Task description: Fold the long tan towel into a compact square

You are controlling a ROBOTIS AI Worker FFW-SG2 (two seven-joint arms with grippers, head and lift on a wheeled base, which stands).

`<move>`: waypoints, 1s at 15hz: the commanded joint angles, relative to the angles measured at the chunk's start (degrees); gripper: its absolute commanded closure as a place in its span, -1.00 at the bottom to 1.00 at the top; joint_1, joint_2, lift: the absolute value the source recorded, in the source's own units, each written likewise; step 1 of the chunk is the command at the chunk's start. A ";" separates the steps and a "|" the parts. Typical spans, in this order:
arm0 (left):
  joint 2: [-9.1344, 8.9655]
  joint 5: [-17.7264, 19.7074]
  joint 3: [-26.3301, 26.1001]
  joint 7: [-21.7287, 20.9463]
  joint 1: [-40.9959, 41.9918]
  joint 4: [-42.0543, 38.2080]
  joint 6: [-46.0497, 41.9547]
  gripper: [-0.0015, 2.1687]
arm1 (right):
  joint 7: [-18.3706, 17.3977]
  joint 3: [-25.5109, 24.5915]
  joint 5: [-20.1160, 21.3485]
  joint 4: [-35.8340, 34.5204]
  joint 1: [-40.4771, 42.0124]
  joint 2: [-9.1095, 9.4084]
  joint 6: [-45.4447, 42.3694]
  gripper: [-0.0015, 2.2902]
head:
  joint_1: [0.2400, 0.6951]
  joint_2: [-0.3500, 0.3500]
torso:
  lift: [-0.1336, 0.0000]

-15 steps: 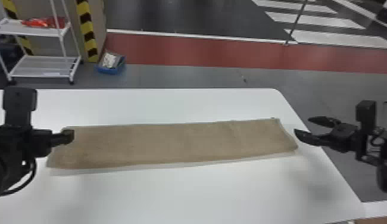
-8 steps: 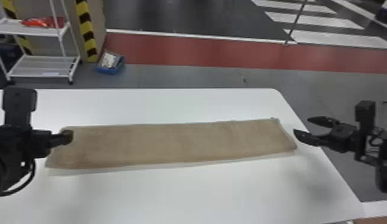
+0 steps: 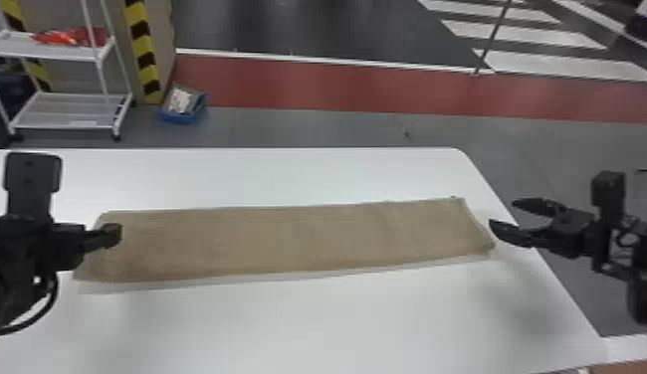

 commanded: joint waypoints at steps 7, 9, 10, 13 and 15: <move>-0.53 0.61 -0.02 -1.16 0.18 0.72 0.16 -0.80 | 0.00 -1.50 -0.04 -0.34 1.62 0.04 -1.29 -0.81 | 1.00 -0.54 | -0.86; -0.53 0.61 -0.11 -1.42 -0.26 1.86 -0.01 -0.69 | 0.00 -1.58 -0.13 -0.34 1.62 0.04 -1.29 -0.81 | 1.00 -0.55 | -0.86; -0.61 0.70 -0.11 -1.42 -0.44 2.30 -0.01 -0.69 | 0.00 -1.58 -0.13 -0.34 1.62 0.13 -1.47 -0.81 | 1.00 -0.56 | -0.86; -0.61 0.52 -0.29 -1.42 -0.70 3.27 -0.01 -0.69 | 0.09 -1.76 -0.13 -0.34 1.80 0.04 -1.64 -0.81 | 1.00 -0.55 | -0.86; -0.61 0.35 -0.46 -1.42 -0.97 4.23 -0.01 -0.69 | 0.18 -1.85 -0.13 -0.34 1.89 0.04 -1.64 -0.81 | 1.00 -0.55 | -0.86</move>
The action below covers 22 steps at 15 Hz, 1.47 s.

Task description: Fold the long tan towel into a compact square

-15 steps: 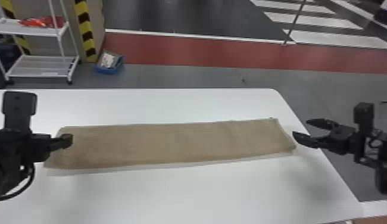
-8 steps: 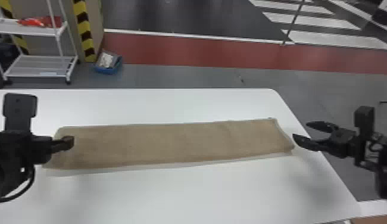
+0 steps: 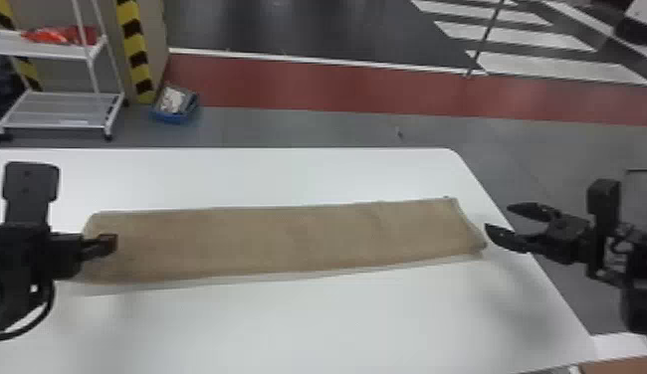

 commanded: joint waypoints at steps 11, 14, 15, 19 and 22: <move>0.09 -0.23 -0.23 -0.97 -0.70 1.36 0.53 -0.35 | 0.22 -0.17 0.00 -0.09 0.08 -0.03 -0.02 -0.81 | 1.00 -0.55 | -0.86; 0.00 -0.06 -0.40 -1.23 -0.53 1.27 0.71 -0.36 | 0.22 -0.17 0.00 -0.09 0.08 -0.03 0.16 -0.81 | 1.00 -0.56 | -0.86; 0.00 -0.14 -0.40 -1.23 -0.62 1.36 0.71 -0.35 | 0.22 -0.08 0.00 -0.09 0.08 -0.03 0.16 -0.81 | 1.00 -0.56 | -0.86; -0.09 -0.67 -0.58 -1.85 -1.32 1.45 3.34 0.24 | 0.22 -0.17 0.00 -0.09 0.08 -0.11 -0.02 -0.81 | 1.00 -0.57 | -0.86; -0.17 -0.32 -0.49 -1.49 -1.58 1.36 5.98 0.72 | 0.31 -0.17 -0.61 -0.09 0.34 -0.20 -0.02 -0.81 | 1.00 -0.57 | -0.86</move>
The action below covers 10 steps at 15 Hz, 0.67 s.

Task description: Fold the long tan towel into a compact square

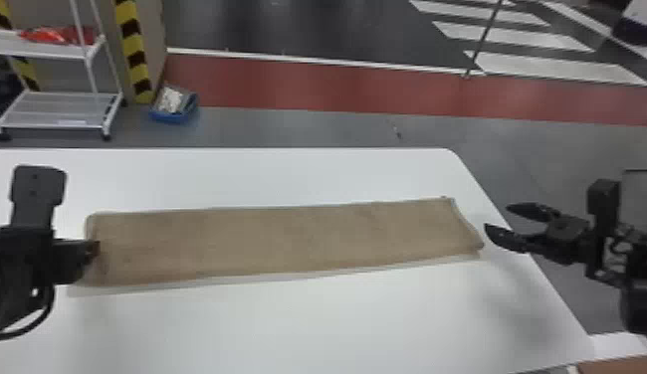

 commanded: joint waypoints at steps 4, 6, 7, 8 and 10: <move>-0.02 3.63 1.50 0.43 0.94 -3.39 1.92 0.74 | 0.00 0.00 -0.71 -1.58 1.35 0.12 0.53 -0.81 | 1.00 -0.58 | -0.86; -0.11 8.47 3.09 0.87 0.67 -6.73 6.32 0.74 | 0.09 0.00 -0.71 -2.90 1.70 0.47 1.58 -0.81 | 1.00 -0.59 | -0.86; -0.19 9.70 3.17 1.75 0.32 -7.96 7.37 0.74 | 0.27 0.00 -0.71 -3.78 2.05 0.65 2.11 -0.81 | 1.00 -0.60 | -0.86; -0.28 11.02 3.26 1.84 -0.56 -9.02 7.72 0.74 | 0.27 0.00 -0.98 -5.62 3.11 0.91 3.69 -0.81 | 1.00 -0.62 | -0.86; -0.37 17.26 4.84 2.36 -2.84 -9.11 11.59 0.74 | 0.35 -0.09 -2.03 -10.46 5.57 1.53 7.03 -0.79 | 1.00 -0.64 | -0.86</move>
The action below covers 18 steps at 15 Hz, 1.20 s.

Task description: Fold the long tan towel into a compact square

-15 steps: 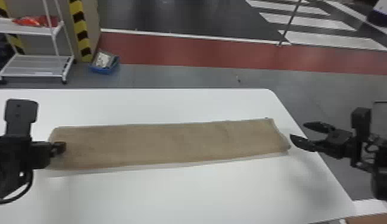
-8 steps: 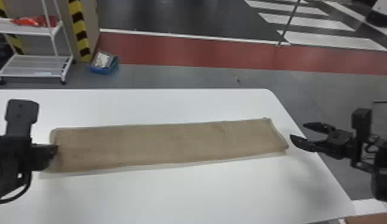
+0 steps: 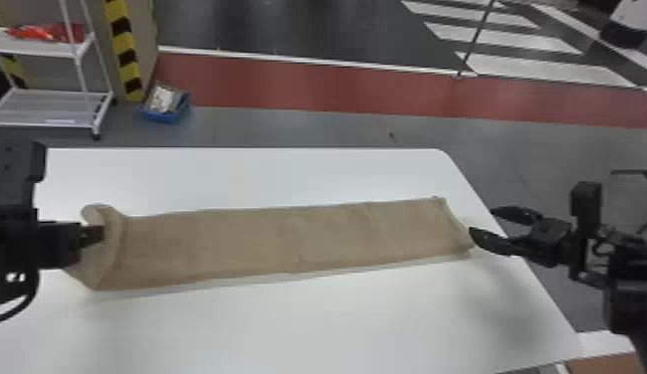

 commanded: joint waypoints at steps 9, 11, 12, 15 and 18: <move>-7.82 15.21 -1.03 5.63 -8.93 0.09 2.83 0.74 | -0.25 3.19 -2.94 -19.00 7.02 11.27 9.75 -0.30 | 1.00 -0.60 | -0.86; -10.36 15.12 -2.17 6.86 -10.34 0.61 2.66 0.74 | -1.22 6.09 -3.03 -18.91 6.32 13.64 9.05 0.34 | 1.00 -0.57 | -0.86; -11.16 13.63 -3.49 7.13 -11.40 1.14 1.95 0.74 | -1.49 7.41 -3.03 -18.82 6.23 15.14 8.34 0.46 | 1.00 -0.56 | -0.86; -12.39 14.68 -3.93 7.13 -14.91 3.95 1.07 0.74 | -3.51 13.56 -2.77 -16.28 5.35 18.39 4.48 0.48 | 1.00 -0.45 | -0.86; -12.39 20.13 -2.43 8.71 -16.76 3.69 0.90 0.74 | -7.64 18.49 -2.68 -13.38 3.86 19.27 2.72 0.48 | 1.00 -0.31 | -0.86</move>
